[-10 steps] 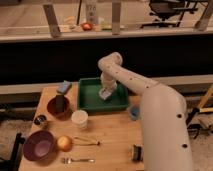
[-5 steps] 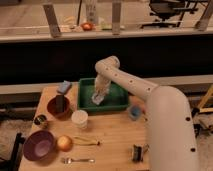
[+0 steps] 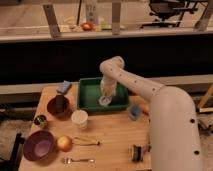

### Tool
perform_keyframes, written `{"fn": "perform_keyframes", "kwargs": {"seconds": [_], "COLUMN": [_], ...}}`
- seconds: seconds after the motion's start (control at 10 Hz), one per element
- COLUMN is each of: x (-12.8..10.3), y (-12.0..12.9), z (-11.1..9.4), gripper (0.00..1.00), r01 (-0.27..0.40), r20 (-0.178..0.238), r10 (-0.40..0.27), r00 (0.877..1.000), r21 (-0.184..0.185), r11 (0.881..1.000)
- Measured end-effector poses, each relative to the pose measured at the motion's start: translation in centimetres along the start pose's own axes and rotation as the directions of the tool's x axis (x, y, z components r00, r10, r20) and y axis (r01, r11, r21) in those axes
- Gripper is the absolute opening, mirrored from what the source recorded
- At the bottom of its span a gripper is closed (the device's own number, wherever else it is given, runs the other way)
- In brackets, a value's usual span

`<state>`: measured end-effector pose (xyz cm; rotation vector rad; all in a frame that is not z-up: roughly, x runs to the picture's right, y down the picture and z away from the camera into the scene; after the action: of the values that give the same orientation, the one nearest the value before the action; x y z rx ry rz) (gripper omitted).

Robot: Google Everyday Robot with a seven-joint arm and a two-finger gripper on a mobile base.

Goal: Wipe tray with towel

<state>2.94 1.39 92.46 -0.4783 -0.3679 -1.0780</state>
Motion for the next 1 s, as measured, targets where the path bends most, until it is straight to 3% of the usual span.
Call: {"fn": "perform_keyframes", "kwargs": {"seconds": [0.2, 0.5, 0.7, 1.0], "x": [1.9, 3.9, 3.5, 0.2], "y": [-0.2, -2.9, -4.7, -5.0], "z": [-0.1, 0.2, 0.4, 0.6], "gripper": [0.00, 0.00, 0.00, 0.00], "r01": [-0.054, -0.090, -0.054, 0.021], "r20": [-0.078, -0.148, -0.120, -0.019], "r10": [0.050, 0.084, 0.054, -0.020], "r00": [0.996, 0.985, 0.991, 1.000], "r21": [-0.049, -0.036, 0.003, 0.059], "r11": [0.997, 0.995, 0.999, 0.998]}}
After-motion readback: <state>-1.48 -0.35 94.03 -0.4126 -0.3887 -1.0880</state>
